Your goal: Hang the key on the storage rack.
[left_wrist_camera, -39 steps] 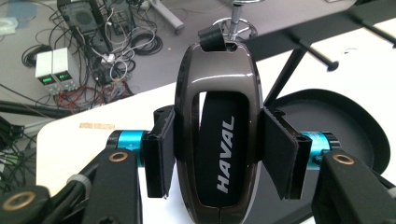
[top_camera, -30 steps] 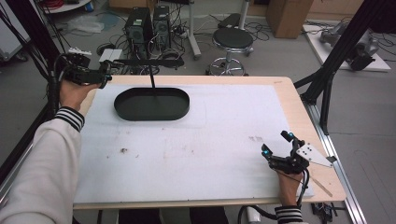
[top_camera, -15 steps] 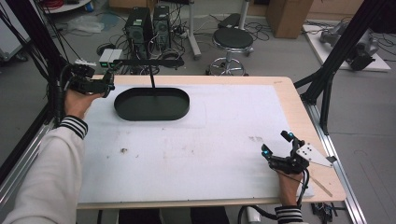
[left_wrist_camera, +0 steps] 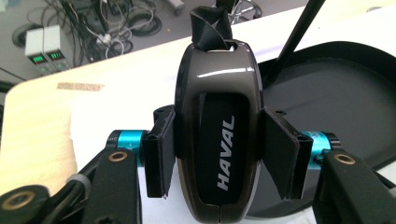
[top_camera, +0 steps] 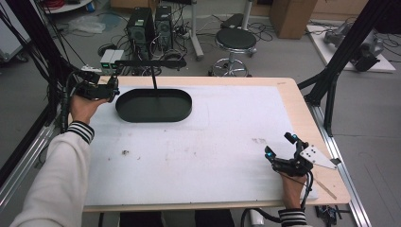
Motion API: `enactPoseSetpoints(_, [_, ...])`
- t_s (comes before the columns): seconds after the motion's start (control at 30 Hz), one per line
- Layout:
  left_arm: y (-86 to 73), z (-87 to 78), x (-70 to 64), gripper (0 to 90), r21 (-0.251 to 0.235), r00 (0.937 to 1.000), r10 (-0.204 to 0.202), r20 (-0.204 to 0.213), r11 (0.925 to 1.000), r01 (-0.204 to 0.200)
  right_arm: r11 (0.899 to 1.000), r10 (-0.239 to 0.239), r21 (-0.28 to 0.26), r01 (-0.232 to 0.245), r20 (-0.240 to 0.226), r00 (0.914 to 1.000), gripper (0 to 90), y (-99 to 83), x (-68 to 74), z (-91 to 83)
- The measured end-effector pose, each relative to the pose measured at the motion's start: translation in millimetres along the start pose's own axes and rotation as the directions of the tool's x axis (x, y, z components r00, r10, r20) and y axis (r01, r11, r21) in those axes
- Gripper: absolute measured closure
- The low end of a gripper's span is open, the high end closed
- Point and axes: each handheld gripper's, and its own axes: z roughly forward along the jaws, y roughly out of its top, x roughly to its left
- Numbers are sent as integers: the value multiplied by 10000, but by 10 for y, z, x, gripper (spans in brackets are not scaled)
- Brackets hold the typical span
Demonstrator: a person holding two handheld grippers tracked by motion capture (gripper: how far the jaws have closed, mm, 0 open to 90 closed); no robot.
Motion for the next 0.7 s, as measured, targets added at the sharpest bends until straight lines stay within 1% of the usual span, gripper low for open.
enactPoseSetpoints(0.03, [-6, -3, -8, 338, -232, 9999, 163, -15, 9996, -163, 10000, 35, 5, -35, -3, 10000, 21, 1, 1, -1])
enactPoseSetpoints(0.07, [-14, -5, -15, 290, -487, 9995, 282, 123, 9984, -275, 10000, 26, 6, -26, 0, 10000, 22, 1, 0, 0])
enactPoseSetpoints(0.1, [-21, -6, -22, 221, -727, 9982, 525, 272, 9961, -504, 10000, 41, 6, -41, -5, 10000, 22, 1, 2, -1])
enactPoseSetpoints(0.13, [-23, -5, -40, 169, -829, 9968, 759, 269, 9939, -734, 10000, 34, 1, -34, -4, 10000, 22, 1, 1, 0])
enactPoseSetpoints(0.17, [-22, -8, -65, 152, -838, 9959, 887, 180, 9927, -869, 10000, 28, 9, -28, -9, 10000, 22, 1, 1, -1])
enactPoseSetpoints(0.2, [-45, -31, -80, 123, -1296, 9927, 985, 697, 9876, -889, 10000, 33, -1, -33, 1, 10000, 22, 1, 2, 0])
enactPoseSetpoints(0.23, [-67, -55, -93, 107, -1667, 9915, 891, 952, 9834, -723, 10000, 4, -1, -4, -4, 10000, 22, 1, 0, 0])
enactPoseSetpoints(0.27, [-67, -55, -93, 87, -1667, 9915, 891, 952, 9834, -723, 10000, 4, -1, -4, -4, 10000, 22, 1, 0, 0])
enactPoseSetpoints(0.3, [-89, -77, -110, 87, -2028, 9911, 821, 1049, 9774, -595, 10000, 2, 5, -2, 6, 10000, 22, 0, 1, 0])
enactPoseSetpoints(0.33, [-109, -108, -127, 17, -2299, 9891, 840, 1207, 9717, -545, 10000, 10, 0, -10, 3, 10000, 22, 1, 2, -1])
enactPoseSetpoints(0.37, [-127, -144, -146, 17, -2430, 9860, 876, 1421, 9687, -511, 10000, -9, -1, 9, 10, 10000, 22, 0, 1, 0])
enactPoseSetpoints(0.4, [-145, -179, -171, 17, -2525, 9835, 960, 1533, 9660, -550, 10000, -9, -1, 9, 10, 10000, 22, 0, 1, 0])
enactPoseSetpoints(0.43, [-164, -219, -198, 17, -2656, 9825, 1045, 1542, 9622, -606, 10000, -36, -36, 36, 18, 10000, 22, 0, -2, 2])
enactPoseSetpoints(0.53, [-240, -344, -261, 17, -3166, 9778, 1188, 1727, 9467, -591, 10000, 15, -19, -15, 11, 10000, 22, 0, 4, -6])
enactPoseSetpoints(0.57, [-273, -382, -278, 17, -3281, 9763, 1245, 1768, 9427, -608, 10000, 5, -30, -5, -4, 10000, 21, -1, 3, -5])
enactPoseSetpoints(0.63, [-355, -448, -310, 17, -3554, 9748, 1308, 1807, 9328, -593, 10000, 17, -26, -17, -9, 10000, 21, -1, 5, -6])
enactPoseSetpoints(0.67, [-448, -502, -327, 17, -3690, 9747, 1395, 1748, 9270, -665, 10000, -24, -30, 24, -21, 10000, 22, -1, 5, -5])
enactPoseSetpoints(0.7, [-448, -502, -327, 17, -3690, 9747, 1395, 1748, 9270, -665, 10000, -24, -30, 24, -21, 10000, 22, -1, 5, -5])
